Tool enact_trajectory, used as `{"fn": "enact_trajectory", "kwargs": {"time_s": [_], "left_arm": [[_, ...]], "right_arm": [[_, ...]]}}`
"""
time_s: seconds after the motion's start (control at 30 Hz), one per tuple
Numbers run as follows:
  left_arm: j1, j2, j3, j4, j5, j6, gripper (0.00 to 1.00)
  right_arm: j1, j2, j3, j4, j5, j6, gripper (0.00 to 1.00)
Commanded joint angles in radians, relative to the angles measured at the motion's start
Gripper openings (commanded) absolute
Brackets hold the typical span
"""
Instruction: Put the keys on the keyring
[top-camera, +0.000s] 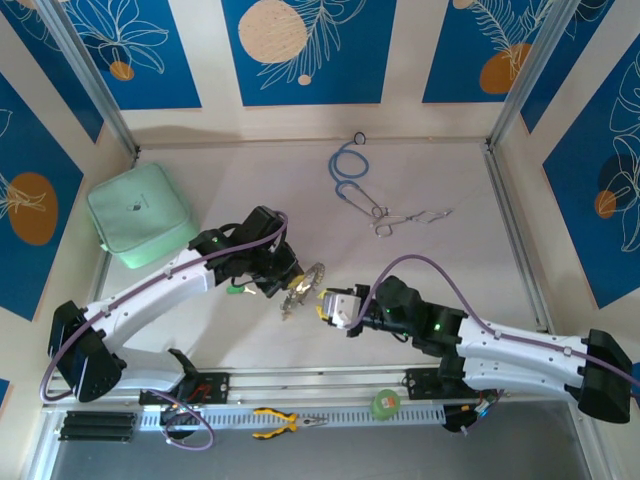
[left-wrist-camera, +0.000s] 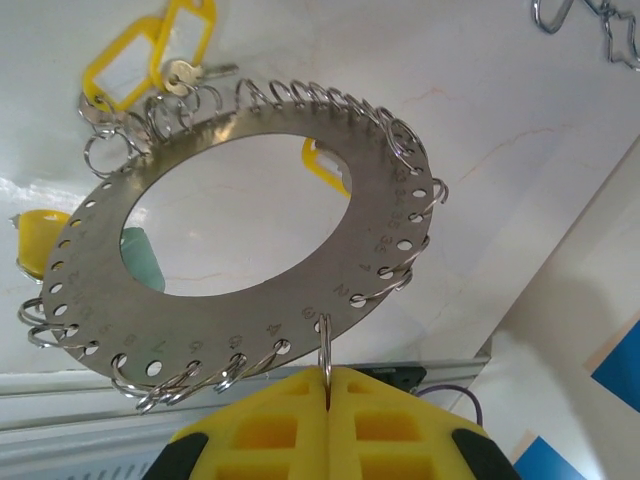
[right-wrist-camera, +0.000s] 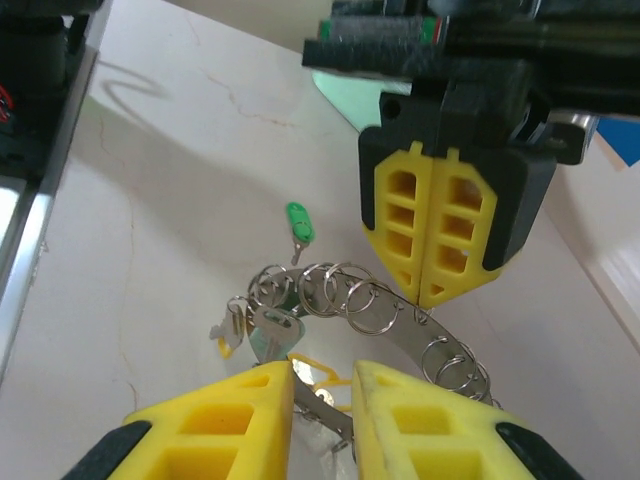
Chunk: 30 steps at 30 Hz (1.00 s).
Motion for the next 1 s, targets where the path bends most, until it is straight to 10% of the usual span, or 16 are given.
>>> {"fn": "enact_trajectory", "kwargs": {"time_s": [0.0, 0.97], "left_arm": [[0.006, -0.020, 0.034, -0.008, 0.041, -0.102, 0.00], [0.005, -0.053, -0.001, 0.011, 0.086, -0.198, 0.00]], "right_arm": [[-0.020, 0.040, -0.010, 0.104, 0.030, 0.024, 0.23], [-0.078, 0.331, 0.014, 0.410, 0.063, 0.044, 0.25]]}}
